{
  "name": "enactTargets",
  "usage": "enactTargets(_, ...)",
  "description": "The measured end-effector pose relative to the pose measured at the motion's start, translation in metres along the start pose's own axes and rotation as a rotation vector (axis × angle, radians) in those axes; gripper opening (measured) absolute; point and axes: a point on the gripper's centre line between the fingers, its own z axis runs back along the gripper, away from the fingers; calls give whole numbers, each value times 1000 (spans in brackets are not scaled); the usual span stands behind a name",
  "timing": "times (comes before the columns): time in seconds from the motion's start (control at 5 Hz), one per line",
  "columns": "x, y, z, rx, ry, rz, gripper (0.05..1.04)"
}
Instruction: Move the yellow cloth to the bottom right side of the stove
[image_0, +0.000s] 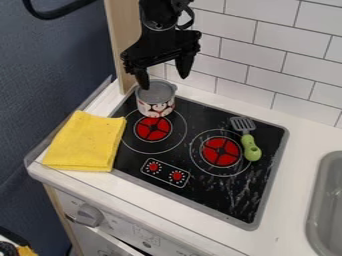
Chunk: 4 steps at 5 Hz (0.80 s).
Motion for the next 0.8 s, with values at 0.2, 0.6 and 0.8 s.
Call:
enactTargets(0.2, -6, 3, -9, 21, 21, -2, 999)
enactTargets(0.6, -5, 58, -29, 108, 30, 37, 999)
enactTargets(0.8, -4, 84, -39, 94, 61, 98, 999)
